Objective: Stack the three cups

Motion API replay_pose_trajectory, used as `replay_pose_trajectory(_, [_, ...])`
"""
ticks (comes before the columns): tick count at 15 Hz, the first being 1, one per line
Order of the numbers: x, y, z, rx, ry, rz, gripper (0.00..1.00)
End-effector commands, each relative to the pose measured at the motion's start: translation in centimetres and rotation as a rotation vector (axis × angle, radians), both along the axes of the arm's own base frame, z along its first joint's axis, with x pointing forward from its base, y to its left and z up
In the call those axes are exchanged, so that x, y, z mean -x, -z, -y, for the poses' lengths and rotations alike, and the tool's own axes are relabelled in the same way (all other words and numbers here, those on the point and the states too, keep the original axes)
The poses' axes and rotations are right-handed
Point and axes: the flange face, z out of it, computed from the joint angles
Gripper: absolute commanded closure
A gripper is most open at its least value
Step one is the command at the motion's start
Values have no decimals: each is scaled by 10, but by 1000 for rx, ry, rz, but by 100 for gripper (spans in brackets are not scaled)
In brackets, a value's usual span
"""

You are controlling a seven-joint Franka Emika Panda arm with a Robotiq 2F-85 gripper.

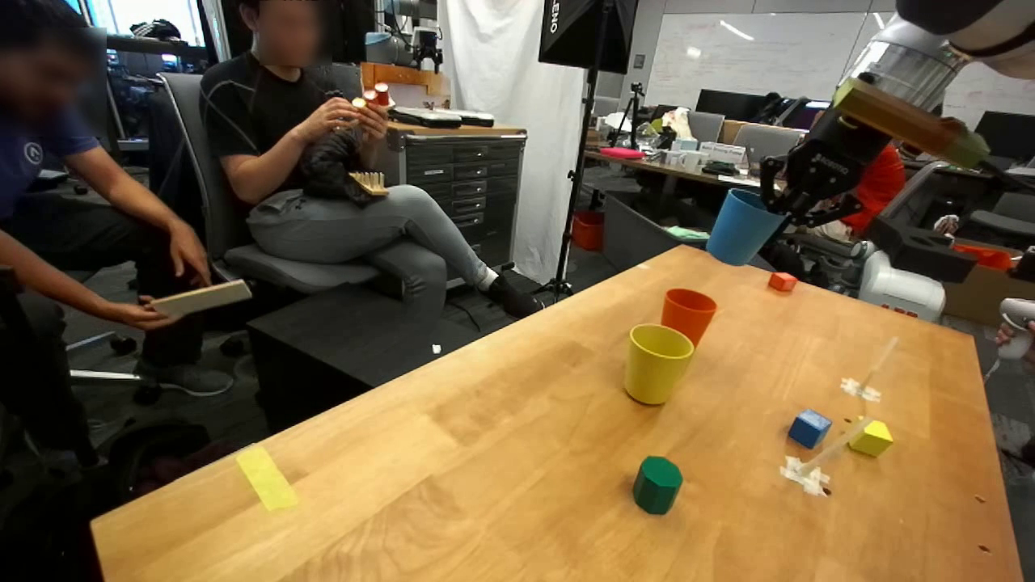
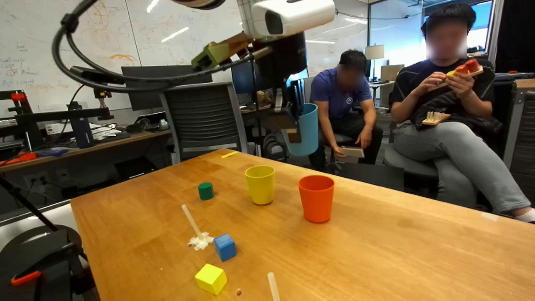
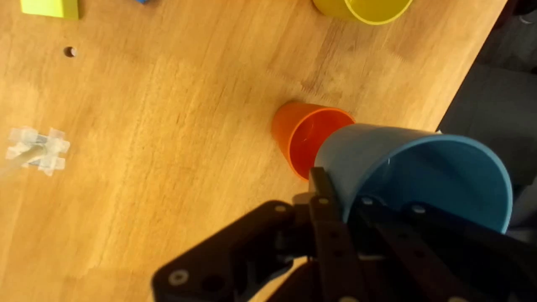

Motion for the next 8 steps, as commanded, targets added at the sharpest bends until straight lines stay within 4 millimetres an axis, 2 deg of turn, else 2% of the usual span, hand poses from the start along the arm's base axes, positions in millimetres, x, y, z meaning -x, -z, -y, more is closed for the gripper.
replay_pose_trajectory(1, [-31, 11, 11, -11, 68, 9, 99])
replay_pose_trajectory(5, [-49, 34, 15, -6, 96, -23, 99])
replay_pose_trajectory(8, [-54, 51, 14, -12, 105, -53, 99])
